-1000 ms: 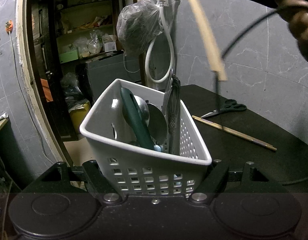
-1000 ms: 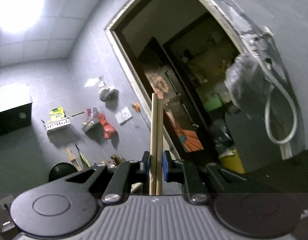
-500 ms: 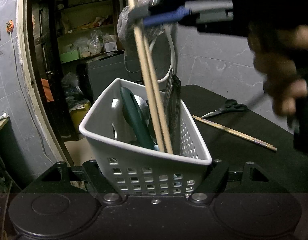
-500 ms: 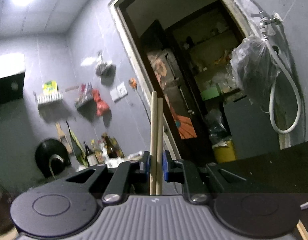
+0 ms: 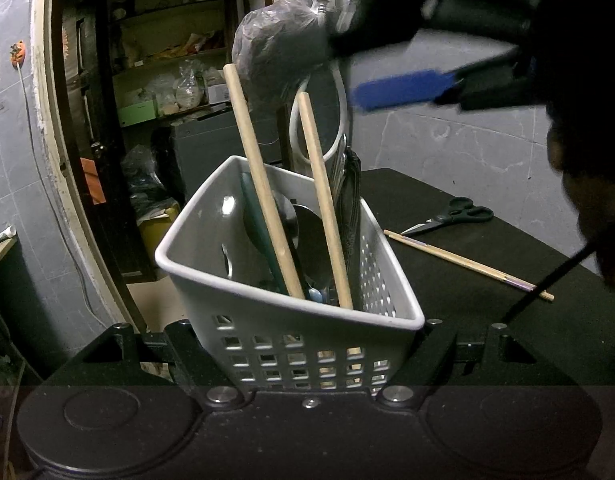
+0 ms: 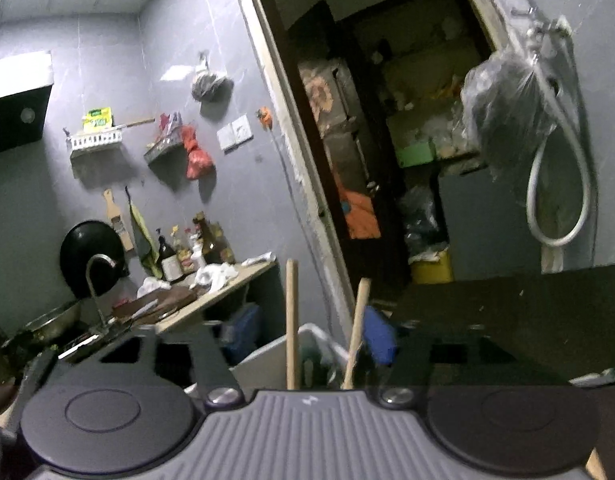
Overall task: Organize utensils
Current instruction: 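Lower the chopsticks into the white caddy and open the right gripper, then move the right gripper back to the purple-tipped chopsticks on the table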
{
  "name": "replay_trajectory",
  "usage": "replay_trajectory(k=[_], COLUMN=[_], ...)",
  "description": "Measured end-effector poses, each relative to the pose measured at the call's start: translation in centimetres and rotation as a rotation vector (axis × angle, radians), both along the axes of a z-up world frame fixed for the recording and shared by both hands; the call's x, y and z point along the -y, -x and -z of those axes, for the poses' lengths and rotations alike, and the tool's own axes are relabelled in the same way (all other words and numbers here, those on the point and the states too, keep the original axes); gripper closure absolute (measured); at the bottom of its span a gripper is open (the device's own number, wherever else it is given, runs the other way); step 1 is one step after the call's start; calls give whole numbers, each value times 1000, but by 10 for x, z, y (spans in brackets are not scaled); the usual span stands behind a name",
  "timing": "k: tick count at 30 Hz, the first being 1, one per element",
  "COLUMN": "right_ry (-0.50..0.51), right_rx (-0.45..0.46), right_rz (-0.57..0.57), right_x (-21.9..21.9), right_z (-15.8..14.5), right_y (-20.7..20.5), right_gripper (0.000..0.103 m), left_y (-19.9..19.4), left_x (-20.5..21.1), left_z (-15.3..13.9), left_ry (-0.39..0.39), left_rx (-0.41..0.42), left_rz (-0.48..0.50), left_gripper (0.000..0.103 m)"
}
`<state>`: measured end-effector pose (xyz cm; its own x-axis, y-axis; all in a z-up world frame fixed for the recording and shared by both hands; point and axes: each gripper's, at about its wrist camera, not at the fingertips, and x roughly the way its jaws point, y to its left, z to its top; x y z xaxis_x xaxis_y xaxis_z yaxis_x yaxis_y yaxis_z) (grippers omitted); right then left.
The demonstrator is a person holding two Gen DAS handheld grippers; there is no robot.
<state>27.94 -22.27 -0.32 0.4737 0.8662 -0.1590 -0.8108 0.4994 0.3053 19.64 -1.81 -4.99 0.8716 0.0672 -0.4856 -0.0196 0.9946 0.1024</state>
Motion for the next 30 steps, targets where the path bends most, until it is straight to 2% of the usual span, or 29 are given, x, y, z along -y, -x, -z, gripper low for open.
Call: replay_trajectory(k=[3,5,10,13,18,20,25,30], right_ry=[-19,-24,34,95,282,355,444,471], right_rx=[18,20,-1,-48,-172,-234,-350,-407], right_rz=[63,122,268,357,485,505,526,514], right_x=[14,26,55,71,79,78,77,79], right_z=[-13,-20,-19,-8,23,40,73,91], right_y=[-1,-3,-10,-13,-21,-25,-29,-33], right_gripper=[5,0,0,0,0,0,0,0], left_y=[0,0,0,-1,-2,-2,-4,-6], left_x=[0,-1,0,-1,-1,0,0,1], left_z=[0,0,1,1,0,0,-1,-2], left_ry=[-1,-1,-3,-7,-3,-4,-8,-11], left_rx=[-1,-1,-3,-6,-11,-15,-27,-33], left_rz=[1,1,3,7,5,6,7,4], left_gripper=[25,25,24,24,24,24,24,24])
